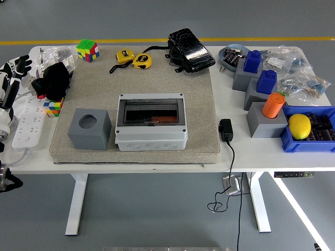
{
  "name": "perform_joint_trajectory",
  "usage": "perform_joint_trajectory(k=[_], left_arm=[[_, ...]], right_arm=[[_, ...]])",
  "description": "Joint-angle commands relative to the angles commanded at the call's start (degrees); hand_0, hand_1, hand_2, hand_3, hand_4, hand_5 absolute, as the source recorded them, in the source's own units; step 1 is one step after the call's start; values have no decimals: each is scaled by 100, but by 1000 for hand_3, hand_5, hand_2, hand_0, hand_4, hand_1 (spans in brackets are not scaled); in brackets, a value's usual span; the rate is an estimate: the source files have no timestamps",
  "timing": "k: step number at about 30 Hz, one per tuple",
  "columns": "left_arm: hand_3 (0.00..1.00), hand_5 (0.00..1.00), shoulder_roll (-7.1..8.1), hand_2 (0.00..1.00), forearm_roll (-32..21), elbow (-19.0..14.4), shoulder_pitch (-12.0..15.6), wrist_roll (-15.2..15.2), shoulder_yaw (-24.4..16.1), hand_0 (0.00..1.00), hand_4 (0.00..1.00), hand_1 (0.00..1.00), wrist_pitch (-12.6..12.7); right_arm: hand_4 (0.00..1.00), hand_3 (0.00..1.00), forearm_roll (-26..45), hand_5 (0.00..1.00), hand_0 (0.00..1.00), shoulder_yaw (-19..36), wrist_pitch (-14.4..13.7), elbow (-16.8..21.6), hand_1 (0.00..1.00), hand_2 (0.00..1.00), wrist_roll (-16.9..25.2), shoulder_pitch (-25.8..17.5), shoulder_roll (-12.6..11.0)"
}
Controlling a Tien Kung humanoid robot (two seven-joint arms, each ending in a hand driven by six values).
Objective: Fetch the battery,place it into the box,close the lid of the box
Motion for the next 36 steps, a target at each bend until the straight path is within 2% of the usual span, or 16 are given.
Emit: perform_joint_trajectory(k=[36], left_arm=[[796,998,46,806,33,1,-10,16,38,828,998,812,30]], right_arm=[[998,793,-78,998,820,115,23,0,774,756,-58,8,21]])
